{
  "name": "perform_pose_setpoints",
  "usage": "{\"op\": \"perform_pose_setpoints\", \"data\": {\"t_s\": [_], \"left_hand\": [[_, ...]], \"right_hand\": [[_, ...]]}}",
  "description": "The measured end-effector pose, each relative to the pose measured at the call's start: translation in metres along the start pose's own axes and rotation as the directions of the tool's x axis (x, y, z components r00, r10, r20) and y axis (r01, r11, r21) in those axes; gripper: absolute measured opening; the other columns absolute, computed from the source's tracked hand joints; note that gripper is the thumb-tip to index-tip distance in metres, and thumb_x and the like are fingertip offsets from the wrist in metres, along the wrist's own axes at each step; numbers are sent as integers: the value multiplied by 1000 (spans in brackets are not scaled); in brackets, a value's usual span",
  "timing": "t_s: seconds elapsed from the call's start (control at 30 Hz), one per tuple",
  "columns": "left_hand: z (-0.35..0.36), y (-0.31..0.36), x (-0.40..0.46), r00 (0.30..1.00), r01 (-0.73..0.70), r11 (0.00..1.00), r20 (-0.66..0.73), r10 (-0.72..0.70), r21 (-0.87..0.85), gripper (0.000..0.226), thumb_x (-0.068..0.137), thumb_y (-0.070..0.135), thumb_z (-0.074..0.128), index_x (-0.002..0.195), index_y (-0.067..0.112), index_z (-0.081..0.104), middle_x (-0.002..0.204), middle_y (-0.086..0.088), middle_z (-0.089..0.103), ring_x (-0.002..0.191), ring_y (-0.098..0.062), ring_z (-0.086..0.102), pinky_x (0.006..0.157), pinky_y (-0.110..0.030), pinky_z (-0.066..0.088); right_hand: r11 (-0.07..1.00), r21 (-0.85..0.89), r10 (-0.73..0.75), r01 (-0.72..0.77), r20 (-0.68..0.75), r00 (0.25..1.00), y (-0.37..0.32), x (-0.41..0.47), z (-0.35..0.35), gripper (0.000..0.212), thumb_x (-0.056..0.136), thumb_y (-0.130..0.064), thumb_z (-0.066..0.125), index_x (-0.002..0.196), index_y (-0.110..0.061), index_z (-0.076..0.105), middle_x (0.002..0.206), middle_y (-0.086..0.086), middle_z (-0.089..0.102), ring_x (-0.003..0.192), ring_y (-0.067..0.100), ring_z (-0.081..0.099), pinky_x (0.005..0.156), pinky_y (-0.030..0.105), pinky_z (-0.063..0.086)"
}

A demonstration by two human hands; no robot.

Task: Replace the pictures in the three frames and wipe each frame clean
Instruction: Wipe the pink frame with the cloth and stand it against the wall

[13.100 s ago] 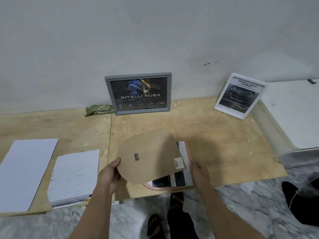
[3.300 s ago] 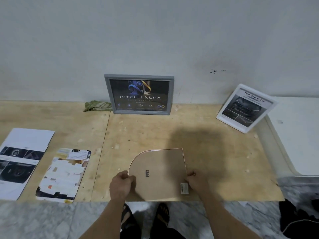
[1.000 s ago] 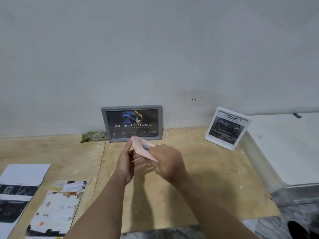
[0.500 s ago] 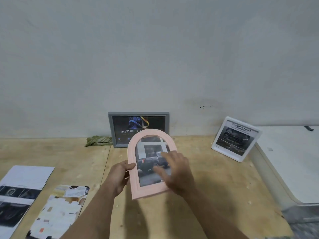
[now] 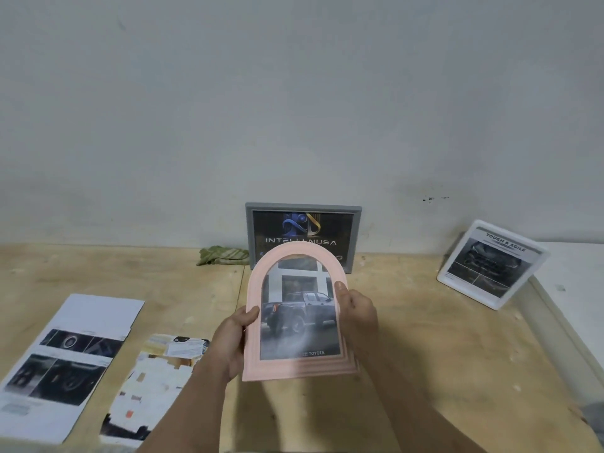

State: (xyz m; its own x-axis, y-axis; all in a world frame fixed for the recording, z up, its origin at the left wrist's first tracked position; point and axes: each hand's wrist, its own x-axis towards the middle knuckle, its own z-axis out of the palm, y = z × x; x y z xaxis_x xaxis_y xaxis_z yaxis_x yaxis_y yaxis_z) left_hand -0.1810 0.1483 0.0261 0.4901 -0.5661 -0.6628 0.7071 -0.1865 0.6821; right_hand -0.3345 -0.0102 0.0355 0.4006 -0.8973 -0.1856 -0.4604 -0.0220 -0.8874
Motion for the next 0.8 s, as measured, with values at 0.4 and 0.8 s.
{"op": "perform_pose_setpoints", "data": {"t_s": [0.4, 0.8], "left_hand": [[-130, 49, -9, 991, -85, 996, -101, 88, 30, 19, 100, 20, 55, 113, 10, 65, 89, -11, 76, 81, -32, 68, 82, -46, 55], [-231, 62, 42, 917, -76, 989, -398, 19, -127, 23, 98, 18, 57, 118, 8, 63, 107, -25, 72, 97, -43, 68, 78, -51, 57]], "right_hand": [[999, 37, -27, 22, 144, 989, -37, -32, 130, 48, 99, -44, 43, 63, -13, 52, 62, 1, 53, 61, 16, 49, 56, 27, 39], [763, -459, -175, 456, 532, 829, -83, 93, 261, 42, 93, -28, 50, 133, -18, 50, 131, 6, 56, 117, 26, 53, 95, 37, 46]]}}
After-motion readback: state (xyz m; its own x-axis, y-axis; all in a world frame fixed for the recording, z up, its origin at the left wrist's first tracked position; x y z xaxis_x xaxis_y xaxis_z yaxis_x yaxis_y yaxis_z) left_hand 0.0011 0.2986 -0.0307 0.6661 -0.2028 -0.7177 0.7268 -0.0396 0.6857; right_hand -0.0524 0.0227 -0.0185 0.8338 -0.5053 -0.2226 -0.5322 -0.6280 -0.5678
